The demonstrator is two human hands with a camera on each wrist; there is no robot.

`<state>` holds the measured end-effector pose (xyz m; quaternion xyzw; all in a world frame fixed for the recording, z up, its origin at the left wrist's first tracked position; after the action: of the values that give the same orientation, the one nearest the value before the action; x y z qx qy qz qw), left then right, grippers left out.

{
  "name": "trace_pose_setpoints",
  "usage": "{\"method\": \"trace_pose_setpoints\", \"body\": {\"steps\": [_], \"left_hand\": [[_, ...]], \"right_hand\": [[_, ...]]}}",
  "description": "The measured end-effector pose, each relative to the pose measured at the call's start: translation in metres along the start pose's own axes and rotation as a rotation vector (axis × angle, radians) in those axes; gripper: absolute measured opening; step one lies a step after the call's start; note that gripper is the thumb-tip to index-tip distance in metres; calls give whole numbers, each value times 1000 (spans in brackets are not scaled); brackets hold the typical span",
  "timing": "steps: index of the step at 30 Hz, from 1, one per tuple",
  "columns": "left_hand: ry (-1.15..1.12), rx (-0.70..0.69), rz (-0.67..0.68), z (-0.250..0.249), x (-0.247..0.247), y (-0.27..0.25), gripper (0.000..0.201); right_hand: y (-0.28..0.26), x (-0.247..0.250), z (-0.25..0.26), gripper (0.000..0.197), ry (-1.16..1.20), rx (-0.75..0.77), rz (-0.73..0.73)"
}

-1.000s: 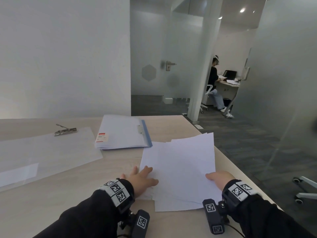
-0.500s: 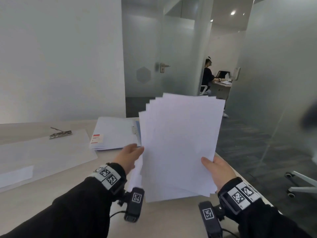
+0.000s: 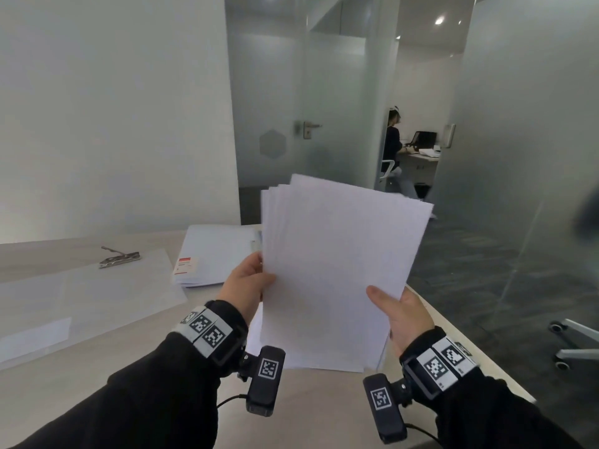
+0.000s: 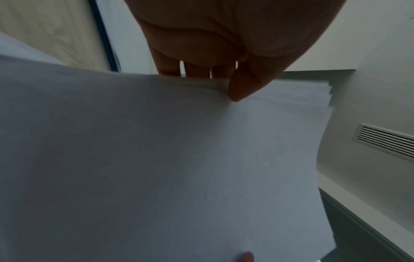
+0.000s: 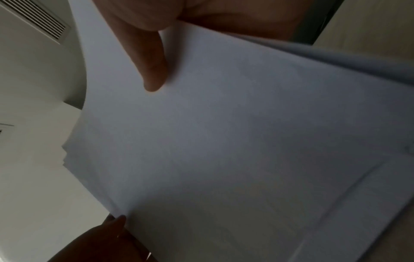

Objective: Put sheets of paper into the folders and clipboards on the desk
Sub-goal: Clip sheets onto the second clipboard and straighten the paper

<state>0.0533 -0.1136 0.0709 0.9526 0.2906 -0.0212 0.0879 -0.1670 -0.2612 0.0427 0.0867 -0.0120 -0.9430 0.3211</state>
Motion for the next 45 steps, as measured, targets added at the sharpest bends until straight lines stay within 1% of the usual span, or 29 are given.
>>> {"method": "trace_pose_setpoints", "body": {"steps": [2, 5, 8, 11, 13, 14, 16, 17, 18, 20, 21, 24, 26, 28, 29, 32, 33, 36, 37, 38, 39, 41, 42, 43, 44, 45], "left_hand": [[-13, 10, 8, 4, -6, -5, 36], [-30, 8, 4, 8, -12, -9, 24], [-25, 23, -12, 17, -14, -10, 16], [25, 55, -16, 27, -15, -13, 11], [67, 52, -13, 29, -16, -15, 12], [74, 51, -20, 30, -15, -16, 14], [52, 55, -60, 31, -5, -17, 14], [36, 57, -85, 31, 3, -17, 13], [16, 59, -107, 32, 11, -17, 13], [-38, 72, -162, 31, 31, -19, 14], [-74, 80, -191, 30, 43, -22, 15], [-120, 112, -236, 21, 77, -32, 18], [-83, 191, -239, 18, 102, -41, 17], [22, 268, -243, 19, 137, -49, 22], [100, 287, -275, 18, 161, -52, 24], [423, 308, -457, 12, 247, -63, 22], [552, 341, -482, 10, 273, -66, 26], [810, 527, -536, 16, 340, -82, 42], [975, 574, -480, 14, 352, -83, 44], [1139, 653, -410, 14, 360, -87, 45], [1171, 741, -371, 16, 364, -93, 45], [1170, 824, -316, 25, 369, -99, 42], [1217, 842, -221, 30, 364, -100, 41], [1261, 806, -161, 33, 359, -99, 40], [1248, 797, -118, 40, 356, -102, 40], [1198, 805, -120, 43, 355, -106, 41]], "right_hand": [[-1, 1, -5, 20, 29, -11, 20], [-1, 1, -9, 28, 66, -20, 37], [-1, 0, -11, 29, 99, -23, 42], [-2, -5, -12, 30, 115, -22, 58], [-4, -10, -13, 34, 114, -9, 71], [-5, -13, -12, 40, 108, 1, 86], [-4, -22, -13, 61, 89, 14, 122], [-4, -27, -14, 66, 72, 14, 130], [-2, -31, -15, 60, 48, 16, 141], [-2, -44, -15, 24, -49, 19, 171], [-2, -52, -15, 15, -118, 17, 185], [1, -82, -24, 20, -288, 8, 249], [5, -103, -31, 21, -352, -8, 268], [12, -122, -37, 22, -377, -13, 261], [15, -130, -40, 22, -375, -15, 250], [24, -154, -50, 21, -329, -46, 235], [26, -161, -54, 21, -316, -63, 229], [30, -182, -68, 18, -280, -117, 230], [30, -189, -71, 18, -264, -128, 236], [29, -196, -74, 18, -249, -135, 245], [28, -204, -75, 19, -237, -139, 259], [24, -219, -76, 22, -212, -142, 285], [23, -227, -76, 22, -199, -144, 296], [22, -235, -76, 23, -186, -148, 305], [22, -242, -77, 23, -174, -152, 309], [22, -250, -79, 22, -165, -156, 316]]}}
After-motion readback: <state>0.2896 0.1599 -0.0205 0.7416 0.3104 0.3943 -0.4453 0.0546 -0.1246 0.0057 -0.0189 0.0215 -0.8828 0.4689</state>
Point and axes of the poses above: each hand's wrist, its own y-axis towards the middle knuckle, its own x-axis out of the back of the hand, z = x × y, the point moved 8 cm from there along y, towards the middle knuckle, and after that the axes turned 6 degrees about z, right-handed, at the moved point
